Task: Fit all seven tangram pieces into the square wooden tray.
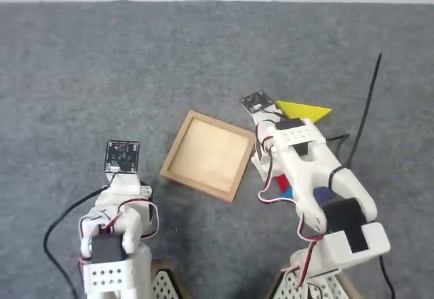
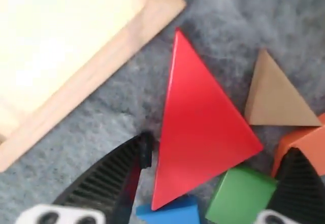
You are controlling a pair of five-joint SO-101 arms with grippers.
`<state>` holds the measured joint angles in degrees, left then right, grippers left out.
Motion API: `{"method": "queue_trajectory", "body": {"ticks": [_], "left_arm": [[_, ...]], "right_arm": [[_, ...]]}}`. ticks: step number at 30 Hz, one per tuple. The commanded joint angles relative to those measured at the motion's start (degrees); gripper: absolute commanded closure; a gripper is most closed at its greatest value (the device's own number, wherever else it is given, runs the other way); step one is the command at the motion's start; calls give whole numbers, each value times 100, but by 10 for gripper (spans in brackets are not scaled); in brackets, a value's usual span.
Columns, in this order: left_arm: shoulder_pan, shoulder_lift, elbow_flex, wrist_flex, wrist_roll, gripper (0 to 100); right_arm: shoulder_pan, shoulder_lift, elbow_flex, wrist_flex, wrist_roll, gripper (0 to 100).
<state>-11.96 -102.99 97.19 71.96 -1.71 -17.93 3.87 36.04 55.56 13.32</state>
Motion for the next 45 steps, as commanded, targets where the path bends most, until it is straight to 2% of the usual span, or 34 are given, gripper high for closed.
{"method": "queue_trajectory", "body": {"ticks": [1, 10, 14, 19, 27, 34, 39, 45], "left_arm": [[-18, -105, -75, 26, 97, 982], [-18, -105, -75, 26, 97, 982], [-18, -105, -75, 26, 97, 982], [-18, -105, -75, 26, 97, 982], [-18, -105, -75, 26, 97, 982], [-18, -105, -75, 26, 97, 982], [-18, -105, -75, 26, 97, 982], [-18, -105, -75, 26, 97, 982]], "right_arm": [[-57, 4, -202, -251, 62, 678], [-374, 40, -237, -303, 62, 647], [-330, 48, -185, -215, 44, 649], [-163, 31, -185, -22, -105, 701], [66, -13, -185, -4, -290, 701], [4, -1112, -9, 303, -607, 701], [-295, -1886, 325, 356, -615, 701], [-163, -1771, 343, 391, -545, 671]]}}
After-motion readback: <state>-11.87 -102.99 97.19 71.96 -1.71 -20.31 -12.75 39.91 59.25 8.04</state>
